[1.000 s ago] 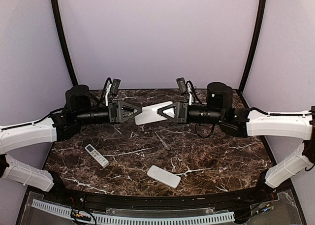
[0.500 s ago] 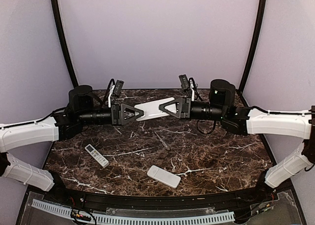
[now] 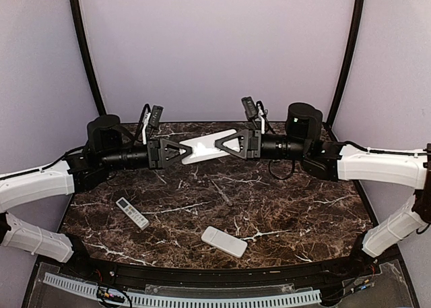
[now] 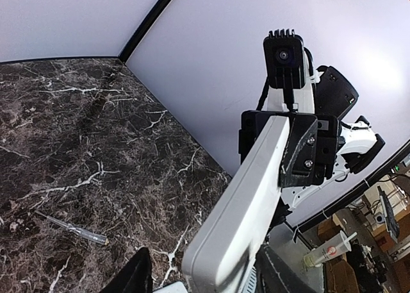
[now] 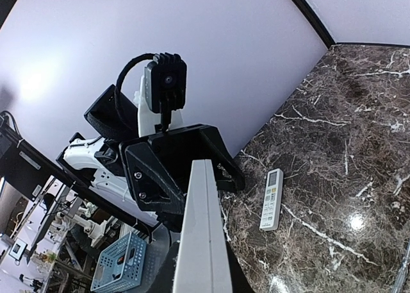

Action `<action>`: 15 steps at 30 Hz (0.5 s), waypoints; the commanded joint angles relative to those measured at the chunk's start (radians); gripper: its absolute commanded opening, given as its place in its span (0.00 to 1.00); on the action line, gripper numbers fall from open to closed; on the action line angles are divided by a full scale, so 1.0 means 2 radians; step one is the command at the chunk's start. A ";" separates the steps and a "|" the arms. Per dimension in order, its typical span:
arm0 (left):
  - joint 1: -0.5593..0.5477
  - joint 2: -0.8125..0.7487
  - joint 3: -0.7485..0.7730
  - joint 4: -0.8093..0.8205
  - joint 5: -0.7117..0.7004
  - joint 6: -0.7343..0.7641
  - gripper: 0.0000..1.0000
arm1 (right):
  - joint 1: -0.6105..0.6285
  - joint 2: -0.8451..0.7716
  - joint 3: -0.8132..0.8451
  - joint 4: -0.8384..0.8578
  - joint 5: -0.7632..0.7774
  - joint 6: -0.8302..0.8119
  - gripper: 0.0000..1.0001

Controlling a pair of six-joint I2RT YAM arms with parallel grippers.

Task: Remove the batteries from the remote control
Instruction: Remove the battery cover from the remote control.

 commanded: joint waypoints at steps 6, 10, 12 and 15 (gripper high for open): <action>-0.001 -0.013 -0.002 0.006 0.002 -0.009 0.46 | -0.002 0.007 0.015 0.032 -0.017 0.003 0.00; -0.001 -0.010 -0.003 0.012 0.009 -0.013 0.42 | -0.002 0.011 0.017 0.031 -0.019 0.003 0.00; -0.001 -0.010 -0.002 0.013 0.014 -0.014 0.42 | -0.002 0.011 0.016 0.033 -0.019 0.004 0.00; -0.001 -0.009 -0.003 0.015 0.020 -0.015 0.42 | -0.002 0.010 0.015 0.033 -0.018 0.004 0.00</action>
